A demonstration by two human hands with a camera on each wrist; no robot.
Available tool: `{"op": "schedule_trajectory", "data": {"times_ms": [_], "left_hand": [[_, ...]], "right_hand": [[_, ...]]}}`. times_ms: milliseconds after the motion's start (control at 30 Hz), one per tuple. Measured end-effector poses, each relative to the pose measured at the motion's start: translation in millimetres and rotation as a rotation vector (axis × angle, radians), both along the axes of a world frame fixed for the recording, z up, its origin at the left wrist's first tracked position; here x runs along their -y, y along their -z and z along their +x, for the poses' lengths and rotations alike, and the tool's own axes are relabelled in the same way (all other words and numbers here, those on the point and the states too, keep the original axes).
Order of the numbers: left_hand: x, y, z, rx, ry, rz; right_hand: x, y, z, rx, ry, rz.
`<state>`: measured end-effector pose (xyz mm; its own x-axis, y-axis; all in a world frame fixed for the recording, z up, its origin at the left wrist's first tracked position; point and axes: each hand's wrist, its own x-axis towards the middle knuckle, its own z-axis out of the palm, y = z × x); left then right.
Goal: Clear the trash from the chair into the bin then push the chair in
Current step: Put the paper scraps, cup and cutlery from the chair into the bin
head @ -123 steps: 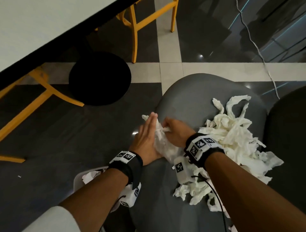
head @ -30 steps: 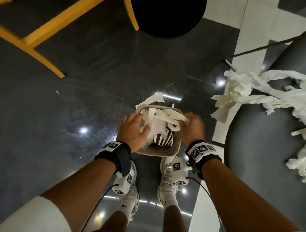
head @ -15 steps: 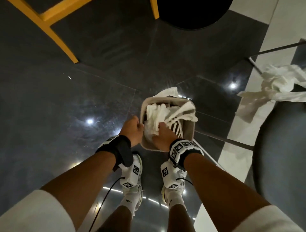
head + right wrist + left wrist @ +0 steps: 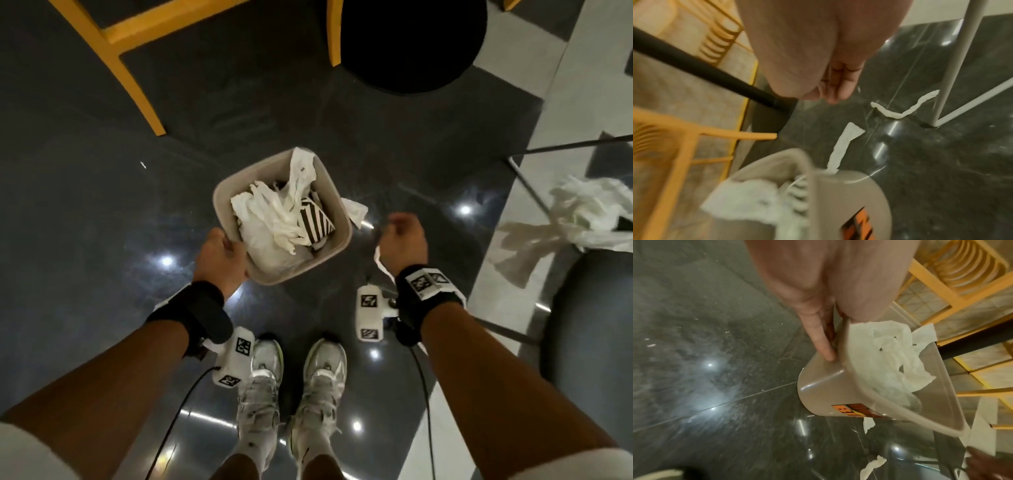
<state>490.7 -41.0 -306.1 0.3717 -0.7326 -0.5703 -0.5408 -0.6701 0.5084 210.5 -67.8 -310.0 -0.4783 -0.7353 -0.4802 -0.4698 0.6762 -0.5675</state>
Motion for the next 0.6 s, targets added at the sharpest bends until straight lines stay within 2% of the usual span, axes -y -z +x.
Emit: {"op": "schedule_trajectory", "data": {"times_ms": [67,133,233,300,400,500,600], "left_hand": [[4.4,15.1,3.2,-0.010,-0.030,-0.103],[12.2,30.2,4.0,0.010,-0.036,-0.212],[32.6,49.3,8.4,0.052,-0.082,-0.414],[42.0,59.0,10.0,0.039,-0.115,-0.478],[46.5,65.0,11.5,0.023,-0.125,-0.507],[50.2,62.0,10.3,-0.026,-0.148,-0.509],[54.1,58.4,10.8,-0.029,-0.165,-0.497]], "right_hand": [[6.0,44.8,-15.2,-0.045,-0.032,0.160],[6.6,84.2,-20.9,-0.137,-0.167,0.321],[7.4,128.0,-16.6,-0.227,-0.317,0.535],[2.6,156.2,-20.4,-0.285,-0.420,0.637],[-1.1,199.0,-21.8,-0.183,-0.490,0.700],[3.3,190.3,-14.4,-0.162,-0.380,0.722],[14.4,171.5,-13.1,-0.192,-0.229,0.501]]}}
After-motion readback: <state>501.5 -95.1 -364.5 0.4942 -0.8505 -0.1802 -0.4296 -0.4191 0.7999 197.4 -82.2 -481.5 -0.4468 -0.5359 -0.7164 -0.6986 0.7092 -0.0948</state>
